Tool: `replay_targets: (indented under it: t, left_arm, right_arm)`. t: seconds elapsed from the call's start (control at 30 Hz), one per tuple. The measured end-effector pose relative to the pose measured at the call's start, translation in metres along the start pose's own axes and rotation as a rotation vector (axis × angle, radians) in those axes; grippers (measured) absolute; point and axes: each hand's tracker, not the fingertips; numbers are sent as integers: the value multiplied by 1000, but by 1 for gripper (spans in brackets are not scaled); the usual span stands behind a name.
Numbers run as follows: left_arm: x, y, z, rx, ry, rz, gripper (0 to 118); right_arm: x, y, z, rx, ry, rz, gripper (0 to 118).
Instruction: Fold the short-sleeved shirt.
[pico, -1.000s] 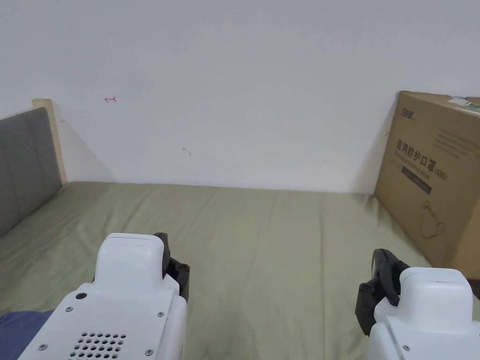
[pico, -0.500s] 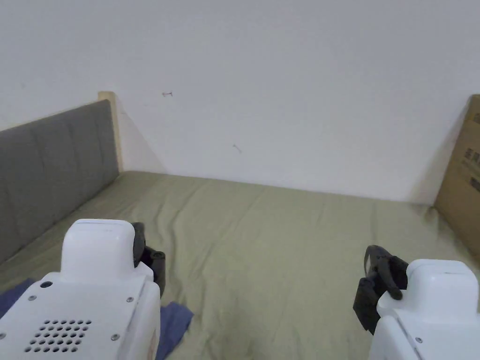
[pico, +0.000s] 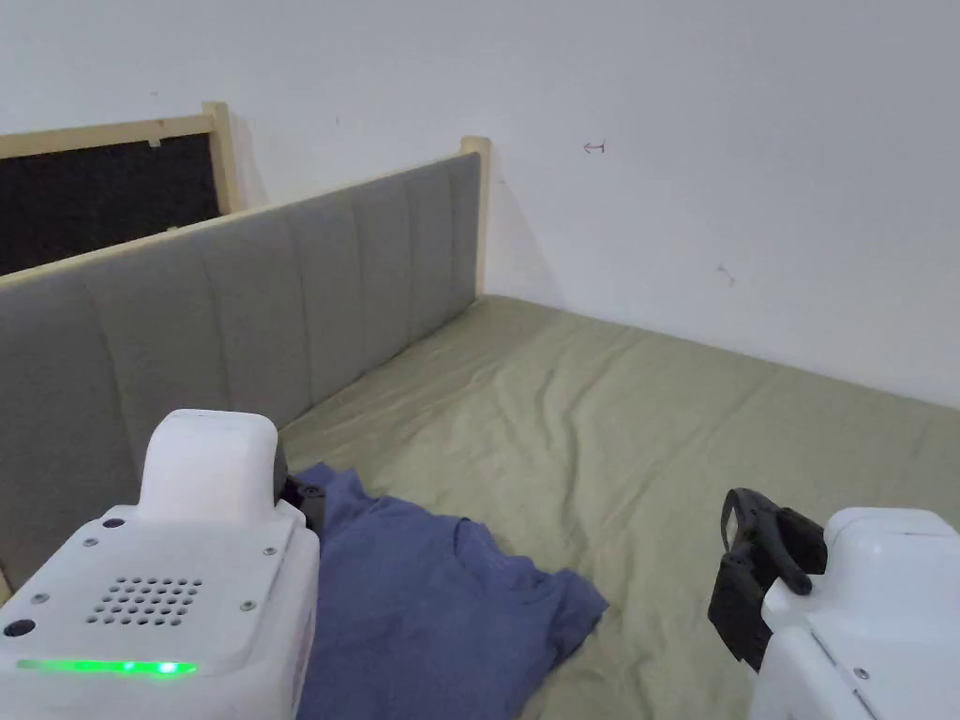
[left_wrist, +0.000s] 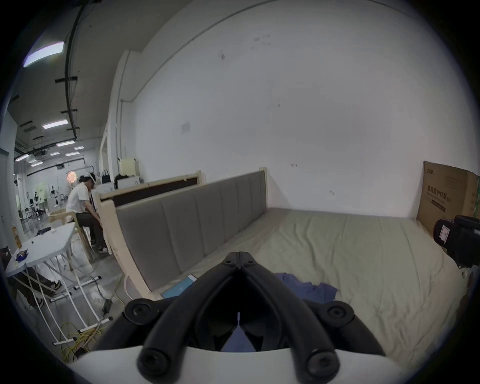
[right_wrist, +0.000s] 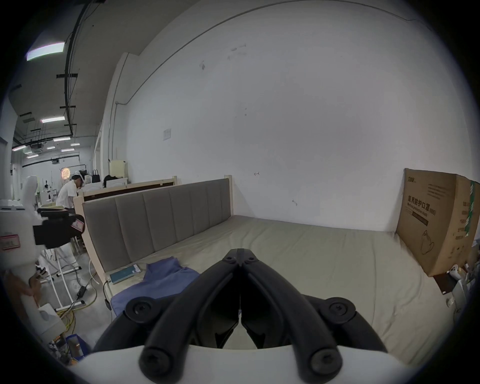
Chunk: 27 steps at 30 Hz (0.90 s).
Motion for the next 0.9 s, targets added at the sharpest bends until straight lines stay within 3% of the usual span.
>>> replay_targets:
  t: [0.13,0.33,0.43,0.47,0.5,0.53,0.57,0.67,0.73,0.83,0.9]
  left_arm:
    - [15,-25,-60,-126,-86,10,1]
    - [39,-99,-175,-485,-224,21,1]
    - [45,-134,-205,-600,-215,38,5]
    - [46,-143,-213,-639,-201,52,21]
    - [47,-150,-220,-664,-217,56,48]
    - [46,-157,-223,-703,-232,70,84]
    - [48,-164,-228,-742,-232,68,92]
    - [53,-174,-232,-756,-170,17,93]
    - [58,-184,-240,-776,-175,-27,115]
    - [64,-210,-259,-906,-174,-42,118]
    - [61,-209,-262,-894,-168,11,118]
  right_arm:
    - [5,-10,-10,-51,-9,5,2]
    - [20,-27,-23,-140,-37,-10,2]
    - [27,-36,-27,-177,-44,-30,2]
    - [29,-39,-30,-190,-44,-37,2]
    - [31,-41,-31,-201,-46,-42,2]
    - [34,-43,-32,-213,-49,-47,2]
    - [36,-46,-34,-223,-49,-50,2]
    - [41,-51,-38,-264,-39,-78,2]
    - [44,-55,-42,-279,-30,-107,2]
    - [44,-59,-46,-295,-22,-119,2]
    - [43,-60,-47,-308,-11,-119,2]
